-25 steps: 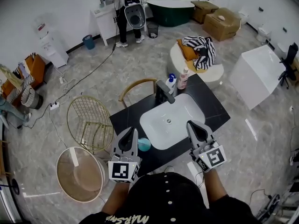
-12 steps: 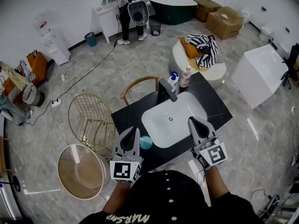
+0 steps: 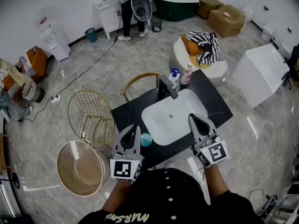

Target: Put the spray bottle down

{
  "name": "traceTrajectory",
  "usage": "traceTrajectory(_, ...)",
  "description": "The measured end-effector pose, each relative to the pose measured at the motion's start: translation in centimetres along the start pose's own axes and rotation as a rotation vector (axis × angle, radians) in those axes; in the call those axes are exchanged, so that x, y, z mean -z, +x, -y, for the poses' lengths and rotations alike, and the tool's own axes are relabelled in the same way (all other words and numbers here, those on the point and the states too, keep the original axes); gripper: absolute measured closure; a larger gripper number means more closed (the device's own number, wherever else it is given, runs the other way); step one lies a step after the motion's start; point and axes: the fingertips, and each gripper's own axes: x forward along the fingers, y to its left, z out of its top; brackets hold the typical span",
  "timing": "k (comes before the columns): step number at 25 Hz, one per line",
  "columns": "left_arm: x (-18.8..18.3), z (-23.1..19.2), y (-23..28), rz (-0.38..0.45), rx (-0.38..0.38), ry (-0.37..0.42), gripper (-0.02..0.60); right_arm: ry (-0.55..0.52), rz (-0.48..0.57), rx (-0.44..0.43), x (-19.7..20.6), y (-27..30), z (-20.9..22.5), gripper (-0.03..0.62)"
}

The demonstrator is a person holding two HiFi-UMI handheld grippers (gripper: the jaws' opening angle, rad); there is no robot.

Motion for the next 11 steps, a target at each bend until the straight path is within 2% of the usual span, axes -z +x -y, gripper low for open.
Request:
traceTrajectory(5,-0.17,-0.18,-0.05,0.008,-0.006,-0.008,0.560,-0.015,-0.017,0.011,-0.35,0.10,-0.07,0.599)
traceTrajectory(11,0.12,-0.27,-0.26,0.000,-0.012,-0.010,0.560,-0.015,0.004,-0.022,-0.24,0.15,-0.57,0.599)
